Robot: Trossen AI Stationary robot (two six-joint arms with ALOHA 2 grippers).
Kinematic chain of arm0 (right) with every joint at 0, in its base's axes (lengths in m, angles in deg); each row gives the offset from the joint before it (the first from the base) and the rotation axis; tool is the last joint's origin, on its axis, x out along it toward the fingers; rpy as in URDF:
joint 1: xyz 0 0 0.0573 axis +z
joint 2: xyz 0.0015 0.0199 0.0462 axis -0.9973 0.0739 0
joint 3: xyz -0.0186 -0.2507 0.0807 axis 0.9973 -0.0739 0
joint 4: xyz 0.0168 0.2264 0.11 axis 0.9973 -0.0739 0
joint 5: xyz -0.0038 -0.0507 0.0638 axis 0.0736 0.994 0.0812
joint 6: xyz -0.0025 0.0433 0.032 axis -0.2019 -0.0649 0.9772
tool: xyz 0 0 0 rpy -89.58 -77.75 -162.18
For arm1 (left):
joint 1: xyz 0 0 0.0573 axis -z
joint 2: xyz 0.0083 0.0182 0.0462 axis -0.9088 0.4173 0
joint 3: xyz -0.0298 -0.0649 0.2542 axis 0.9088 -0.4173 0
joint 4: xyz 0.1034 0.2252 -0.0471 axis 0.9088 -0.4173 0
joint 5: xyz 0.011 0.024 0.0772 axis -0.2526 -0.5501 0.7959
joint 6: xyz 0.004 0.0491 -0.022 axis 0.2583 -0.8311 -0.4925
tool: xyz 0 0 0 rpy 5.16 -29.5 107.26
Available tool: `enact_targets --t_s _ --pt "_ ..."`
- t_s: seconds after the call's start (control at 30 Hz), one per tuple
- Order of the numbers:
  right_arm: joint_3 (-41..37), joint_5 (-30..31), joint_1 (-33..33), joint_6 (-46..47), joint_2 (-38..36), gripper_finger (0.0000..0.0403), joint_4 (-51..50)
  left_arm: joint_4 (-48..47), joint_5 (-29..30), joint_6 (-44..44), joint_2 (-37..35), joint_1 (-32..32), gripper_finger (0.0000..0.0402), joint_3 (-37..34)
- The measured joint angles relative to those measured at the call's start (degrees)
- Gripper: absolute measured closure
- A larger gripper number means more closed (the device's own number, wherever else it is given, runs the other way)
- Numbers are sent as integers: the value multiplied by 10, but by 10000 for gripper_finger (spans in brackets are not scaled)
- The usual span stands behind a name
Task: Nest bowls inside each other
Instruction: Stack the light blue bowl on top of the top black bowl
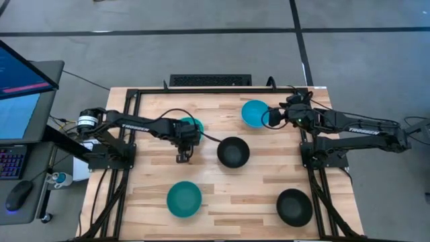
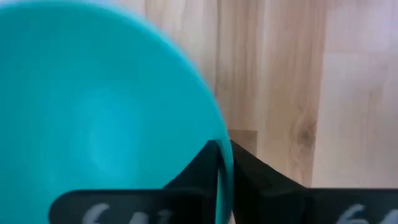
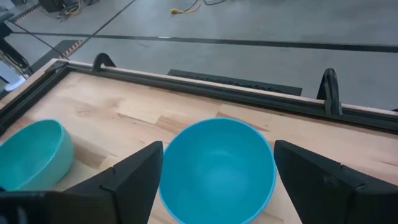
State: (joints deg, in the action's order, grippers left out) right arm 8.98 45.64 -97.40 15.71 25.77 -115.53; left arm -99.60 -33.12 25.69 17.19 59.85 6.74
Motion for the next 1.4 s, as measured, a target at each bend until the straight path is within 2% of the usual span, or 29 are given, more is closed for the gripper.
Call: enact_targets --t_s 0.17,0.33,0.5,0.67,0.8,0.97,1.1,1.27,1.4 --pt "0 0 0 4 9 72 -4 -34 -17 25 0 0 398 27" --pt "0 1 -1 5 37 72 -72 -109 -10 11 1 19 400 133" --pt "0 15 -1 57 66 72 -139 -156 -2 -11 20 34 400 248" --pt "0 51 -15 78 76 72 -162 -243 16 -71 95 43 401 364" --pt "0 49 -55 63 72 72 -161 -269 7 -111 178 44 401 451" --pt "0 30 -91 24 44 72 -161 -292 5 -110 260 50 401 574" --pt "0 13 -128 -35 13 72 -160 -281 3 -90 293 63 401 646" --pt "0 0 -188 -86 -38 72 -159 -273 -3 -41 318 84 401 665" --pt "0 -22 -225 -104 -65 72 -158 -244 -9 -1 315 108 401 640"
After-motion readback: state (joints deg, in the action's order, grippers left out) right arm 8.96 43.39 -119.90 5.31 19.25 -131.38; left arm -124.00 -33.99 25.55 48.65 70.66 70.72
